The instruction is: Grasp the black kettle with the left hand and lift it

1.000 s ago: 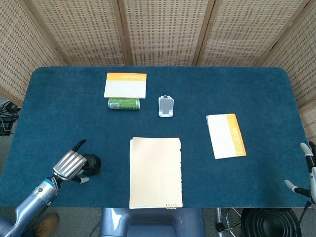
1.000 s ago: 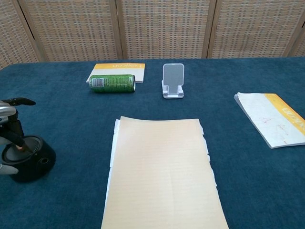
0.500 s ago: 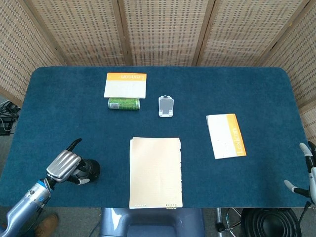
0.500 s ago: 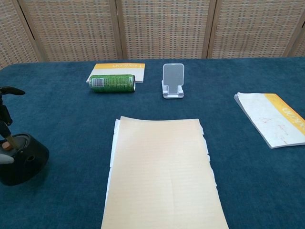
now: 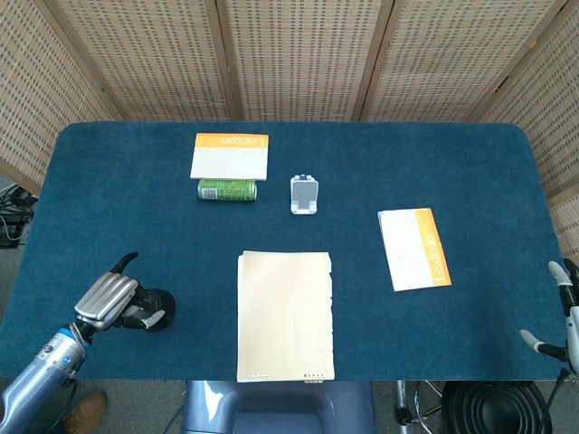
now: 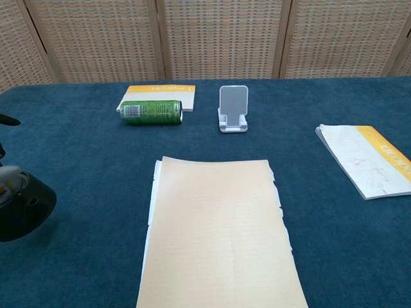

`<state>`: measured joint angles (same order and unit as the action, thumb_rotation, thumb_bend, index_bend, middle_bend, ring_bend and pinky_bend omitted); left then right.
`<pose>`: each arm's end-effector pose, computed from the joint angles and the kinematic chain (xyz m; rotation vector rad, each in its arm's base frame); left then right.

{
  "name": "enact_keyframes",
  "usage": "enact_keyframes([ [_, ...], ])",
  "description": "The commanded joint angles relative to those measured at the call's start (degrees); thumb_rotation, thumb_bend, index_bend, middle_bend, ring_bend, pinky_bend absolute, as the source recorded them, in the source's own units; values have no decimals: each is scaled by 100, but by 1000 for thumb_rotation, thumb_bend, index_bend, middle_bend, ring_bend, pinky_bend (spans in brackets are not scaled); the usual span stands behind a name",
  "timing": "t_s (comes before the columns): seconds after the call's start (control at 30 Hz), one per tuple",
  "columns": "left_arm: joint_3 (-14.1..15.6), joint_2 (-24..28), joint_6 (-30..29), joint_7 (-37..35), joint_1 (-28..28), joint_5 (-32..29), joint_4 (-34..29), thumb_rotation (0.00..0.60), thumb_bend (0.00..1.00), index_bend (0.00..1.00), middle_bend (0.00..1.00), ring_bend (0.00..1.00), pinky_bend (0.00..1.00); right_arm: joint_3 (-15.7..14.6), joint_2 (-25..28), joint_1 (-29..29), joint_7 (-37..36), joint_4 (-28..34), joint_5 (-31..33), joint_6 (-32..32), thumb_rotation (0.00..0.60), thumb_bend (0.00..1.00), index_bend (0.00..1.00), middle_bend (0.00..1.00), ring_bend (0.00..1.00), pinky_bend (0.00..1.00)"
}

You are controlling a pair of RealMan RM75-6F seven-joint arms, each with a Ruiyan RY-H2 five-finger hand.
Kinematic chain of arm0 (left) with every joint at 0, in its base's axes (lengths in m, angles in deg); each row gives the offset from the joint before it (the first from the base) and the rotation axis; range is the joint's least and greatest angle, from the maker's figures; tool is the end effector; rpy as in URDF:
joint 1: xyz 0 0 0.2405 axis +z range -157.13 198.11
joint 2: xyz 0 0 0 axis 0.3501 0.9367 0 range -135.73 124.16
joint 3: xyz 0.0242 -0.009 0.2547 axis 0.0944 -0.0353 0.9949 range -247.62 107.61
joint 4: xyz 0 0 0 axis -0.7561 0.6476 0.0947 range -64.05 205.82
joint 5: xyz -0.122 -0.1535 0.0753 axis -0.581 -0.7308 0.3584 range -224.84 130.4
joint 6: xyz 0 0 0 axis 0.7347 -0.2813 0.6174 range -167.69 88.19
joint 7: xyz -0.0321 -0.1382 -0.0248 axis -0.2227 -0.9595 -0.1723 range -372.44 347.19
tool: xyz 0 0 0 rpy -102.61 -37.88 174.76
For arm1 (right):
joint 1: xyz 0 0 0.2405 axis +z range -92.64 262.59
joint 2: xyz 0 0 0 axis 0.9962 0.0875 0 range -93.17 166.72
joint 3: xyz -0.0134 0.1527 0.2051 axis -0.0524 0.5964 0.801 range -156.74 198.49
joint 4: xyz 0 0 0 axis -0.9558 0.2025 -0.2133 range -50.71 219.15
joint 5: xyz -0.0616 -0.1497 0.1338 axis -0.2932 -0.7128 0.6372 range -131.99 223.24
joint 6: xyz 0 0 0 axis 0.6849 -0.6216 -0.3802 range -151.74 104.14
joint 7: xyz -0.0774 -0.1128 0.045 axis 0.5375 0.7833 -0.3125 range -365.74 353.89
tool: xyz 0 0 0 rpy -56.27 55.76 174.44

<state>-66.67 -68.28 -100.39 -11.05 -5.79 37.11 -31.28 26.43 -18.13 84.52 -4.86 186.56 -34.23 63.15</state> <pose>-0.2356 0.2375 0.0854 -1.9106 -1.1000 -0.8328 -0.3099 -0.1595 0.2088 1.2133 -0.9327 0.8363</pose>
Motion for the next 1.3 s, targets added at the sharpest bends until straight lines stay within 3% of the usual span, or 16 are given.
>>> enact_keyframes([
  [0.03,-10,41,64,92,-14,-56,-46,327,743,1000,1000,957,0,-1,-1,1,2,1,-1,-1,600,0,0,0,0,0],
  [0.17,-28,67,91,191,-18,-102,-75,325,872,1000,1000,957,0,-2,-2,2,-1,1,1,-5,600,0,0,0,0,0],
  [0.33,-68,44,45,441,-7,-140,-35,320,934,1000,1000,957,32,-5,-2,1,-2,5,-9,0,600,0,0,0,0,0],
  [0.43,-120,-52,-67,722,6,-126,88,316,939,1000,1000,957,139,-5,-1,3,-2,6,-10,-2,600,0,0,0,0,0],
  [0.6,-180,-268,-237,1177,19,-42,357,315,926,1000,1000,957,425,-6,4,3,-15,7,-8,-9,600,0,0,0,0,0],
  [0.93,-251,-541,-293,1647,38,-167,589,315,906,1000,1000,957,564,-5,12,2,-42,3,-7,-8,600,0,0,0,0,0],
  [1.17,-296,-586,-263,1723,-10,-158,637,315,923,1000,1000,957,754,0,10,-1,-38,7,-2,3,600,0,0,0,0,0],
  [1.3,-329,-621,-224,1855,-49,-201,640,315,956,1000,1000,957,765,3,17,-2,-58,5,3,2,600,0,0,0,0,0],
])
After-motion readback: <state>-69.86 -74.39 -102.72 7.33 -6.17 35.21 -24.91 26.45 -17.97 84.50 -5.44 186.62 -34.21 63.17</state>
